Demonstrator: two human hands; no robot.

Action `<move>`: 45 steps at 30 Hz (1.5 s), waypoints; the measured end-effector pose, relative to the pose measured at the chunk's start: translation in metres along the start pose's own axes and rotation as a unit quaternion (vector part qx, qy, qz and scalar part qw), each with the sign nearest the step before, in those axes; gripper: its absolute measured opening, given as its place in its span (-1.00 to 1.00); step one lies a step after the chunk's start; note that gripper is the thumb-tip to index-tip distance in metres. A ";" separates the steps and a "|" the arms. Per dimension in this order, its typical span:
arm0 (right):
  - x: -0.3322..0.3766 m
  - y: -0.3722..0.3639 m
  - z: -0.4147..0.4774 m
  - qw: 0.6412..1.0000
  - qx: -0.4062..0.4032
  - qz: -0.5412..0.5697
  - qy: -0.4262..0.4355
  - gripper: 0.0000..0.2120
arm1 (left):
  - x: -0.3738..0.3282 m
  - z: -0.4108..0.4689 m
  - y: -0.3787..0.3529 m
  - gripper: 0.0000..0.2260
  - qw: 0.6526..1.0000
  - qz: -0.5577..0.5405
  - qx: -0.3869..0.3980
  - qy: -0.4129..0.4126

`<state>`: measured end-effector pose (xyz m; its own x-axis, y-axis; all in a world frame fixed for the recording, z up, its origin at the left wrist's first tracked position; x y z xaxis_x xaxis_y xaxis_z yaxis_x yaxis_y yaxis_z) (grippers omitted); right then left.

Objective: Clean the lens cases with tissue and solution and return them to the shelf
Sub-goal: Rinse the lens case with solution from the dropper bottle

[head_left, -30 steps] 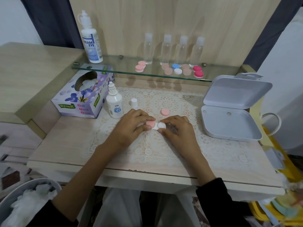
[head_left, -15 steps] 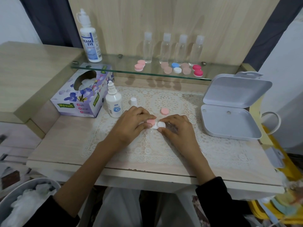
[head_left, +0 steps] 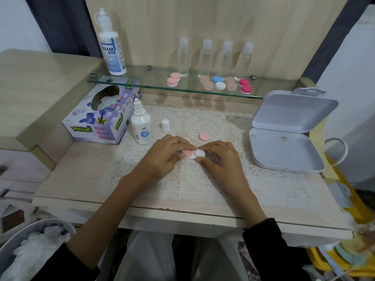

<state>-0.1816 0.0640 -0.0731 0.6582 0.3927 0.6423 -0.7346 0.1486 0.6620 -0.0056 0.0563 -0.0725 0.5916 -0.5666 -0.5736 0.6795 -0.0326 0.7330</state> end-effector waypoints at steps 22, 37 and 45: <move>-0.001 0.000 0.000 1.000 0.000 -0.005 -0.012 -0.76 | 0.002 -0.001 0.005 -0.49 0.994 0.038 -0.072 0.077; 0.000 0.001 0.001 1.000 0.002 -0.007 -0.006 -0.76 | 0.003 0.002 0.002 -0.71 0.994 0.023 -0.073 0.076; 0.000 0.000 0.001 1.000 -0.001 -0.004 -0.002 -0.76 | 0.003 0.003 0.001 -0.71 0.995 0.031 -0.066 0.072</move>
<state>-0.1819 0.0635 -0.0728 0.6644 0.3881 0.6388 -0.7299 0.1528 0.6663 -0.0046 0.0517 -0.0726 0.6839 -0.4404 -0.5817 0.6851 0.1136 0.7195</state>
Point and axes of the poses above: each hand's wrist, its own z-axis towards the middle knuckle, its own y-axis out of the back of the hand, x = y × z, the point moved 4 cm from there along z, towards the middle knuckle, and after that the axes turned 3 degrees about -z, right-handed, at the moved point
